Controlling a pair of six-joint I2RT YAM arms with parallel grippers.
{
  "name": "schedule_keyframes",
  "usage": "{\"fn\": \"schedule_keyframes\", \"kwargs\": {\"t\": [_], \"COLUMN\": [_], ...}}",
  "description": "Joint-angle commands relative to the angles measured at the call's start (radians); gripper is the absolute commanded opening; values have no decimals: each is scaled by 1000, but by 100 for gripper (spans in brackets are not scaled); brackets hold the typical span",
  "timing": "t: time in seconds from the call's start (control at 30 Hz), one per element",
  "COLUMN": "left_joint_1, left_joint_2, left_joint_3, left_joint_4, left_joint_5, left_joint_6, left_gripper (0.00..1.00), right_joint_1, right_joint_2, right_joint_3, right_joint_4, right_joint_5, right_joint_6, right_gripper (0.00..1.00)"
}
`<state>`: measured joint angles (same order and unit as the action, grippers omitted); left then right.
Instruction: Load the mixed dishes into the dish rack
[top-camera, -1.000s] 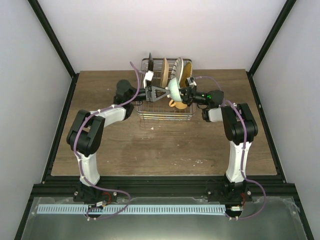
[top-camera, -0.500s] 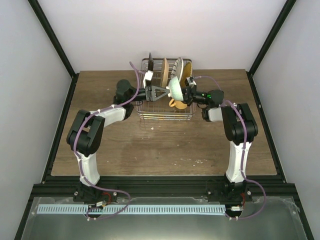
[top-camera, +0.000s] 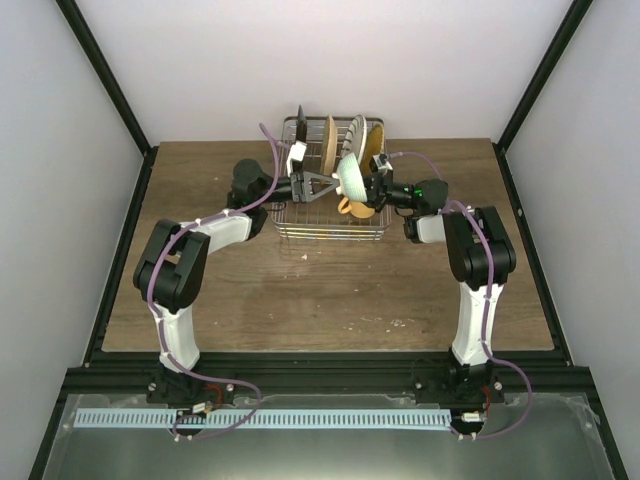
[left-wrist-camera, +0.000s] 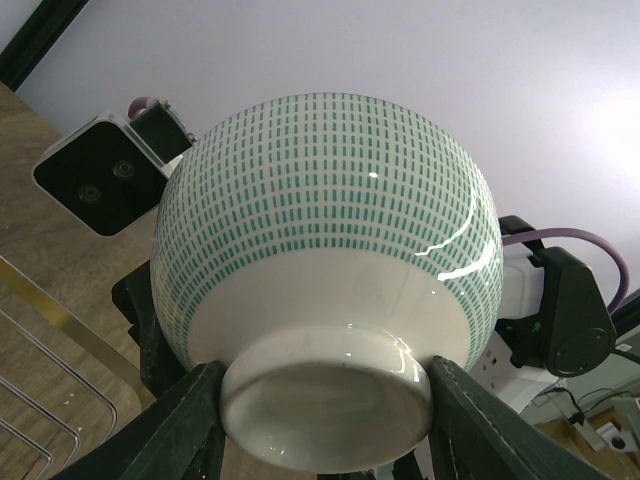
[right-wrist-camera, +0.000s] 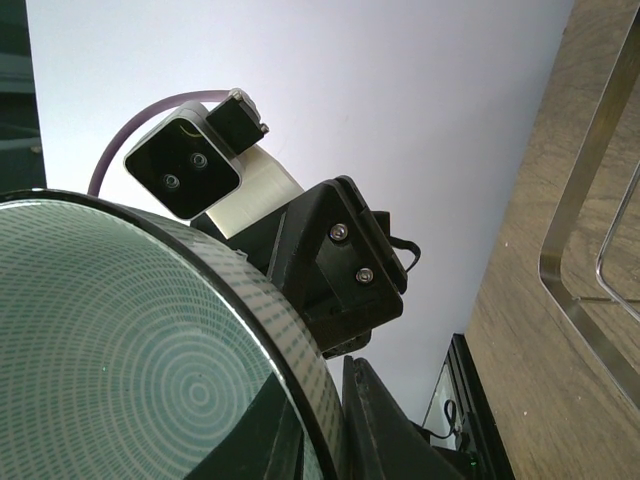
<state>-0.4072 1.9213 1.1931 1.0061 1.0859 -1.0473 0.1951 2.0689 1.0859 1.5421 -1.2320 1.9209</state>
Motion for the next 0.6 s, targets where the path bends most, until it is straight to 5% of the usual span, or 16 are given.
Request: {"fn": "schedule_keyframes", "kwargs": {"t": [0.0, 0.23, 0.57], "left_joint_1": [-22, -15, 19], "left_joint_2": [-43, -55, -67], "left_joint_3": [16, -2, -37], "left_joint_4": [100, 106, 116], "left_joint_5": [75, 64, 53], "left_joint_6": [5, 7, 10], "left_gripper": [36, 36, 35], "right_joint_1": [-34, -44, -65], "right_joint_2": [33, 45, 40], "right_joint_3": [19, 19, 18], "right_joint_4": [315, 323, 326], "right_joint_5": [49, 45, 44], "right_joint_6": [-17, -6, 4], "right_gripper": [9, 23, 24]}}
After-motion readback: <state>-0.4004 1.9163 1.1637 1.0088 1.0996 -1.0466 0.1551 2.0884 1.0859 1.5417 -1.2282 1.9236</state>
